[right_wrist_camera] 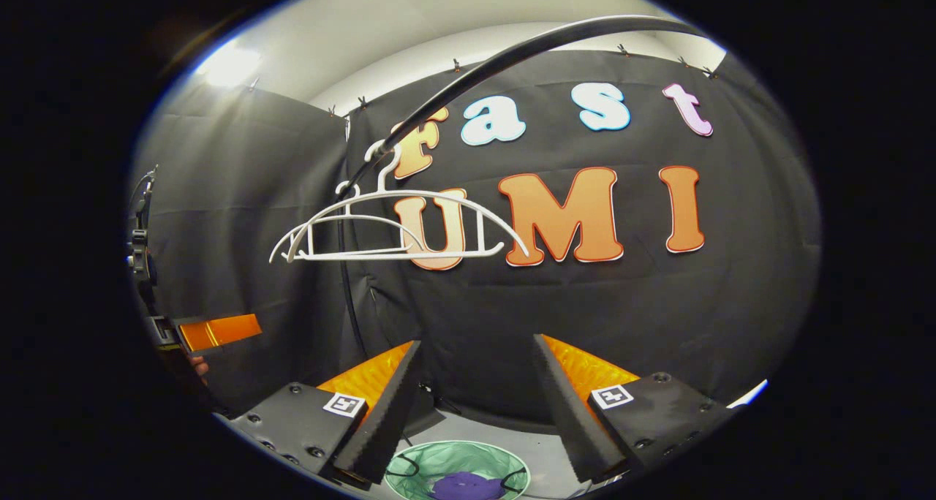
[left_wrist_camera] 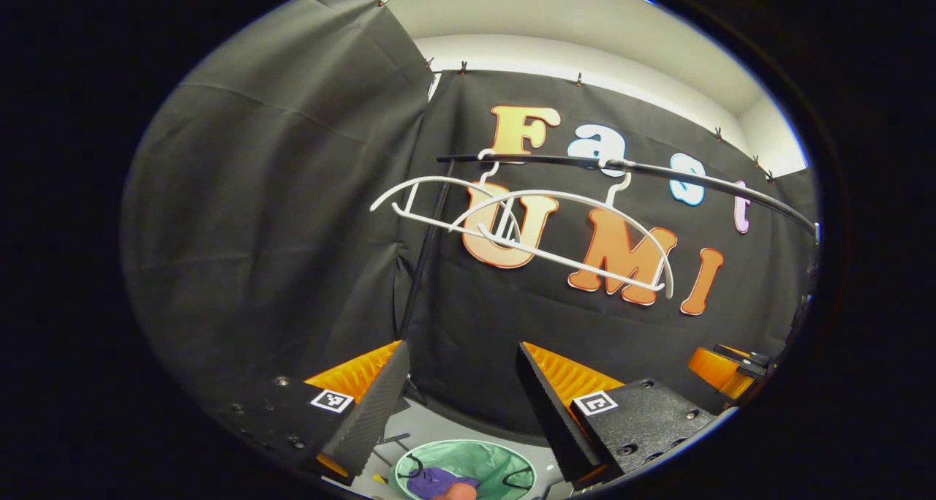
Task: Grasp the clothes on the hanger with both hands and then place them into the laundry hamper below.
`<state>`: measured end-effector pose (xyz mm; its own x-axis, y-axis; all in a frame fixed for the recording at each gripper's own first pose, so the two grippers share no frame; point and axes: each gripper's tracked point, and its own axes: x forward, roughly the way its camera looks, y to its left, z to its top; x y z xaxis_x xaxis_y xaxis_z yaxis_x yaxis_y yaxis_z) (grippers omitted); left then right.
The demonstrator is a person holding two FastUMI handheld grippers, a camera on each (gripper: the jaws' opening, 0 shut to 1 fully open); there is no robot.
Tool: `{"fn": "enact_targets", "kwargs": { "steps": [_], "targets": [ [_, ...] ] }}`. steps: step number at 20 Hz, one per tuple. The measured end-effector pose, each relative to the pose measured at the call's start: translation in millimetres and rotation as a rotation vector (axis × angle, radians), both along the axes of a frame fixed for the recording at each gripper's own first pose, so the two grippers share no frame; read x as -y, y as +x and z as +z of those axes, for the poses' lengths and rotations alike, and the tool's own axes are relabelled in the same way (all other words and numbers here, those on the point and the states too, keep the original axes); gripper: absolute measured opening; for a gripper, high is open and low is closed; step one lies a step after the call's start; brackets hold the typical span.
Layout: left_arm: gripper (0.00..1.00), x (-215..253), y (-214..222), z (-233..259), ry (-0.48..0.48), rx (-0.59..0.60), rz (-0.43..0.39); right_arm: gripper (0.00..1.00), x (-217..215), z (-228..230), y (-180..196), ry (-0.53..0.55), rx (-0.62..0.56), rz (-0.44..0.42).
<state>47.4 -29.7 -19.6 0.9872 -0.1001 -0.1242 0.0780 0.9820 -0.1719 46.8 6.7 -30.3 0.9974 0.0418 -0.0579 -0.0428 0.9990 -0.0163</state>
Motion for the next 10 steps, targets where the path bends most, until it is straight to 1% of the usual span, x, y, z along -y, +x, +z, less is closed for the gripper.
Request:
{"fn": "enact_targets", "kwargs": {
  "steps": [1, 6, 7, 8, 9, 10],
  "targets": [
    [0.94, 1, 2, 2, 0.014, 0.005, -0.005, 0.87, 1, 1, 1, -0.001, 0.001, -0.002],
    [0.94, 12, 9, 4, 0.024, 0.015, -0.023, 0.87, 1, 5, 4, -0.009, 0.006, 0.0],
    [0.89, 13, 10, 4, 0.027, 0.018, -0.024, 0.87, 1, 4, 5, -0.01, 0.006, 0.001],
    [0.94, 15, 11, 3, 0.031, 0.017, -0.025, 0.87, 1, 4, 5, -0.011, 0.006, 0.001],
    [0.9, 16, 12, 2, 0.032, 0.015, -0.027, 0.97, 3, 5, 6, -0.01, 0.006, -0.001],
    [0.9, 17, 12, 1, 0.031, 0.015, -0.03, 0.87, 3, 3, 7, -0.009, 0.004, -0.002]
  ]
}}
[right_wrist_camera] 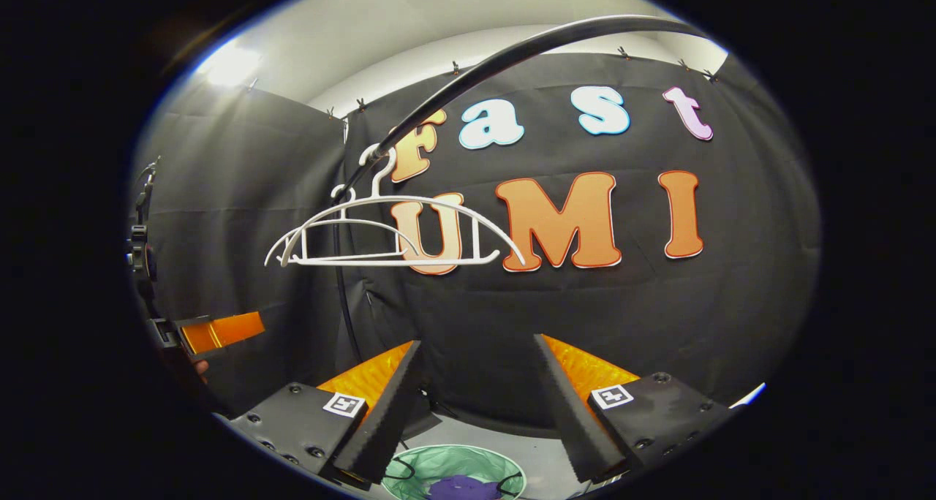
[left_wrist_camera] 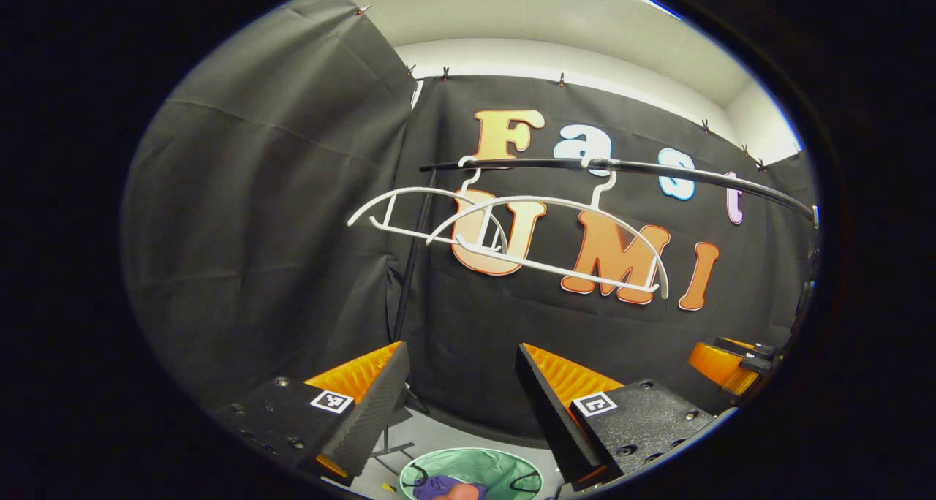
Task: Grasp the clothes on the hanger with both hands and then place them into the laundry hamper below.
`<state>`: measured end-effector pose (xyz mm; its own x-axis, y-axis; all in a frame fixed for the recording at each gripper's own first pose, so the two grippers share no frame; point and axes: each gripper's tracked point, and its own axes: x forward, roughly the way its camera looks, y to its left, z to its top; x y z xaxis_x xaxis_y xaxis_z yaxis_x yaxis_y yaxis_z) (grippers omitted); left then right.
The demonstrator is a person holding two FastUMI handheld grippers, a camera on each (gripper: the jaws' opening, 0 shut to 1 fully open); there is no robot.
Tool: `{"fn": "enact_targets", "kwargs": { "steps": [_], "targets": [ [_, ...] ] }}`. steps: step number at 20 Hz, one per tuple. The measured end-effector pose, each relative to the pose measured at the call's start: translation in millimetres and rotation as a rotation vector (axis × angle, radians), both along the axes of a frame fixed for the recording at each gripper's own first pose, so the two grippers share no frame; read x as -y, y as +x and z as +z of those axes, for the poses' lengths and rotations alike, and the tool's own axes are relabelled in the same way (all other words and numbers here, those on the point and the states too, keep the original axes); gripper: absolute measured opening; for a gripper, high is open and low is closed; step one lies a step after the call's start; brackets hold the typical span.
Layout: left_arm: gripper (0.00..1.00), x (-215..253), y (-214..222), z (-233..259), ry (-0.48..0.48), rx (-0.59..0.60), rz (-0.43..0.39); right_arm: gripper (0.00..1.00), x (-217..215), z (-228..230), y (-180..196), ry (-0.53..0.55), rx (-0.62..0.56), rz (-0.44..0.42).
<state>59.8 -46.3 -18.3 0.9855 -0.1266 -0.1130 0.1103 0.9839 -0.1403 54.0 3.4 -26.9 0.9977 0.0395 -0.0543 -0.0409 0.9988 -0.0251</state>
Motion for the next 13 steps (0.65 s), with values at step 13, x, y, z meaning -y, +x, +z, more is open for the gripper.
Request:
{"fn": "enact_targets", "kwargs": {
  "steps": [13],
  "targets": [
    [0.89, -0.2, 2.8, 0.6, 0.007, 0.006, 0.0, 0.87, 3.0, -2.7, 3.0, 0.008, -0.004, -0.003]
  ]
}}
